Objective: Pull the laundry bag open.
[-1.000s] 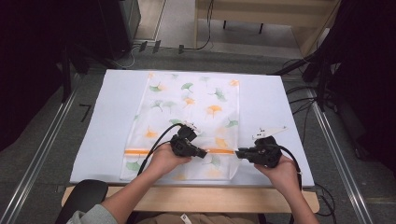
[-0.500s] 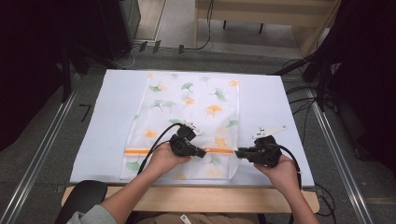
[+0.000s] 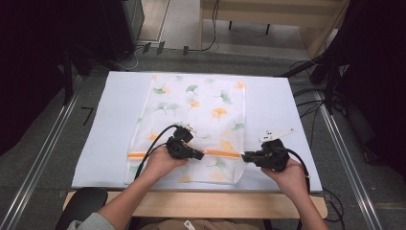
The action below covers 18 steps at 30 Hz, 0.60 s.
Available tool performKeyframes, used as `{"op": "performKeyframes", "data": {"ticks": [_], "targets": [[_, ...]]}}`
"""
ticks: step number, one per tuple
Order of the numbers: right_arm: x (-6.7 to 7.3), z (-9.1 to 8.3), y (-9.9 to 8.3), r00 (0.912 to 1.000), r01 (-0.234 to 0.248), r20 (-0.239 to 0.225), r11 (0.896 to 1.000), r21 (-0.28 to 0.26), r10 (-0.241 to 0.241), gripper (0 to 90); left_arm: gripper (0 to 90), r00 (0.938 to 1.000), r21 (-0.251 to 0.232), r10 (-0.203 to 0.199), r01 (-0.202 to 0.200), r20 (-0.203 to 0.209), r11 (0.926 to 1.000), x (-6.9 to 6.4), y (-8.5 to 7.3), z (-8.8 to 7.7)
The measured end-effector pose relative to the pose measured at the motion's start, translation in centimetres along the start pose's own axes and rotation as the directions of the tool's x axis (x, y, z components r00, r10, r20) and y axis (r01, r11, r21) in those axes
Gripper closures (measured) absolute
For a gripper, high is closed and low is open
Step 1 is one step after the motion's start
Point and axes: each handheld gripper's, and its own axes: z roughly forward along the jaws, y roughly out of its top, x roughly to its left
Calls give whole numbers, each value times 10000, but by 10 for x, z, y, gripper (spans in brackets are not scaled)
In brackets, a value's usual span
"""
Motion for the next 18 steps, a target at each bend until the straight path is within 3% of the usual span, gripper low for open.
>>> {"op": "performKeyframes", "data": {"ticks": [1,9,18], "targets": [[-1,0,0,10000,-5,8,10000,8,5,843,900,9998,-21,-175,175,-61,9998,2,-3,-4],[-1,1,0,10000,-8,-31,10000,66,8,844,900,9990,-87,-422,421,-115,9991,1,-5,-6],[-1,3,0,10000,19,-7,9999,166,-19,844,900,9993,45,-340,340,-152,9994,1,-5,-7]]}}
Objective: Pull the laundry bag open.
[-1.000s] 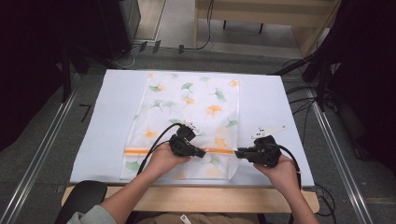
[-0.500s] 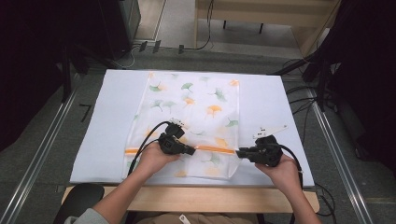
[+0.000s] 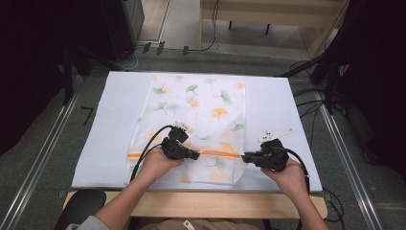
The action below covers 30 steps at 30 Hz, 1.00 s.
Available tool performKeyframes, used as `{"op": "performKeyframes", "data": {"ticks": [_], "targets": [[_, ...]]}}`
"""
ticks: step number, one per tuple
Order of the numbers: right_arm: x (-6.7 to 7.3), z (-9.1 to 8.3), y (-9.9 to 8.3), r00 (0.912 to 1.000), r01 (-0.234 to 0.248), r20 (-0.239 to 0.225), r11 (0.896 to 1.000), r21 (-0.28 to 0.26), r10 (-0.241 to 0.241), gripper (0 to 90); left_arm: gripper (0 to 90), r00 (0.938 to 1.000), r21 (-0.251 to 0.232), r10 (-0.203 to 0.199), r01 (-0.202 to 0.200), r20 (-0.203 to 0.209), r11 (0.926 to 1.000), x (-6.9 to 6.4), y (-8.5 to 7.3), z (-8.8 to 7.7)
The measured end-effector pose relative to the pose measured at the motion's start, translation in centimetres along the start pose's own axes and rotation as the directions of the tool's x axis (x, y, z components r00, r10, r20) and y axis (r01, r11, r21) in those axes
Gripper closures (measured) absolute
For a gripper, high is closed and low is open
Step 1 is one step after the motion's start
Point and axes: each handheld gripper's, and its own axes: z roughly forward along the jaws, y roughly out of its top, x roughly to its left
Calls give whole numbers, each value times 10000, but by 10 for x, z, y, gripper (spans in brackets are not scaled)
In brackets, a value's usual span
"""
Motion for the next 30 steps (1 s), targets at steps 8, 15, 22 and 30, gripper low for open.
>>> {"op": "performKeyframes", "data": {"ticks": [8,15,22,30], "targets": [[-1,0,-1,10000,16,5,10000,-11,-16,844,900,10000,124,32,-31,-42,9999,0,-2,-1],[-1,1,-1,10000,-36,8,10000,83,36,844,900,9994,251,-156,163,-294,9996,15,-16,-24],[0,2,-1,9999,-79,73,9999,120,78,845,900,9998,-29,171,-171,-92,9998,14,-18,-28],[0,4,0,10000,-42,47,9999,150,41,845,900,10000,-71,40,-40,28,10000,15,-18,-29]]}}
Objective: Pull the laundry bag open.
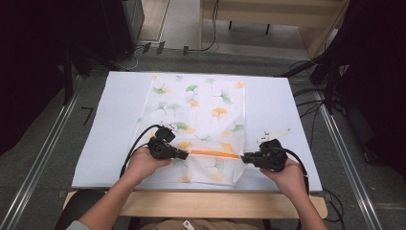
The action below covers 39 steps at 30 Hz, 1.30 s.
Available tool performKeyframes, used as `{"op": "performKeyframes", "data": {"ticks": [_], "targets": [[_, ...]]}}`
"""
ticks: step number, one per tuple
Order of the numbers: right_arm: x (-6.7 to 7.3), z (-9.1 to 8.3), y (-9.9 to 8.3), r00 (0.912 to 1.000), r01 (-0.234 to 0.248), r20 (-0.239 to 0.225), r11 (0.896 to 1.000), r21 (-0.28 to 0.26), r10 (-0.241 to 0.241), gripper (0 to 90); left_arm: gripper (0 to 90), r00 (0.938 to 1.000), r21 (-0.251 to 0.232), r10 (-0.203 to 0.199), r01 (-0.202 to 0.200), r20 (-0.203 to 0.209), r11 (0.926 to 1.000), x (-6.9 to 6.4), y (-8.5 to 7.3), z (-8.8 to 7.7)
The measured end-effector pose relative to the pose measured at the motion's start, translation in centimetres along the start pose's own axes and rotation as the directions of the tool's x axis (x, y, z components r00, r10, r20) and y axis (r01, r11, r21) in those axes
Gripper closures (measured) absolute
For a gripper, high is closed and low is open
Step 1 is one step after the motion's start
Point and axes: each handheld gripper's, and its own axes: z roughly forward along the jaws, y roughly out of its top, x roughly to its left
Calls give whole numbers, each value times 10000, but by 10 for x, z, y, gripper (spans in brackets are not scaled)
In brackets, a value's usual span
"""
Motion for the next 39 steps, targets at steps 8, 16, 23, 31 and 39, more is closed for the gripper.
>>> {"op": "performKeyframes", "data": {"ticks": [8,16,23,31,39], "targets": [[0,0,0,10000,58,-33,10000,-32,-58,845,900,10000,77,-91,91,13,9999,1,-1,0],[1,1,-1,9999,54,-94,10000,-14,-54,846,900,9996,213,-278,277,37,9994,5,-6,-3],[-2,0,-2,10000,6,-1,10000,39,-6,846,900,9979,264,-625,629,-163,9977,16,-13,-12],[-2,2,-2,10000,46,13,10000,52,-46,846,900,9982,99,-595,595,-11,9982,17,-17,-20],[-2,3,-2,10000,-63,2,9999,147,63,846,900,9988,233,-482,482,-3,9986,15,-17,-16]]}}
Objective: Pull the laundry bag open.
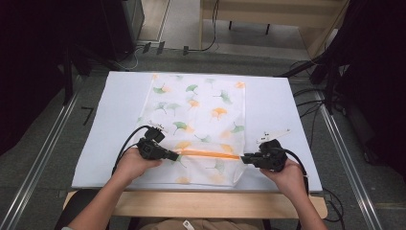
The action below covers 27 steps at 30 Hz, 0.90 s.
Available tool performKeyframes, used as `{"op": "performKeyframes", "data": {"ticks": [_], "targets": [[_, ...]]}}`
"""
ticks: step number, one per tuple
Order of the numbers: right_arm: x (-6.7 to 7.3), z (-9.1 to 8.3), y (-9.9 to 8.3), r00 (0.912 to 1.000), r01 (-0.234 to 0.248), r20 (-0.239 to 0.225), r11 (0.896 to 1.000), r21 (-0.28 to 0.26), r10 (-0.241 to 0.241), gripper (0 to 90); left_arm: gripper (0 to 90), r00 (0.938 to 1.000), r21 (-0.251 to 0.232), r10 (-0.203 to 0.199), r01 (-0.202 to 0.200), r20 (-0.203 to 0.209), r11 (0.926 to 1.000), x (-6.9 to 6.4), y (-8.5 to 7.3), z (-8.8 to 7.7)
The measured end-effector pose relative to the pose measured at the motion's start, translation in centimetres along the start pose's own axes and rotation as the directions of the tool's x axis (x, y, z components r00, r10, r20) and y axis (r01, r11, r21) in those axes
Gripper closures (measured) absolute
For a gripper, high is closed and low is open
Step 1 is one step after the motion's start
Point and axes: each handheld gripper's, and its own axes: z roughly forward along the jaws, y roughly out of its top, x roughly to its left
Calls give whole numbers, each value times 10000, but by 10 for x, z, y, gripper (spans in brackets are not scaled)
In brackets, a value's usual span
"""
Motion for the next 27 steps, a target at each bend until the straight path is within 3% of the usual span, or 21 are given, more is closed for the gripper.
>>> {"op": "performKeyframes", "data": {"ticks": [19,27], "targets": [[1,1,1,10000,-3,-48,10000,4,3,845,900,9996,11,-282,282,26,9996,5,-3,-3],[-1,2,3,10000,-46,-61,10000,41,46,845,900,9988,-155,-486,484,-103,9987,12,-11,-17]]}}
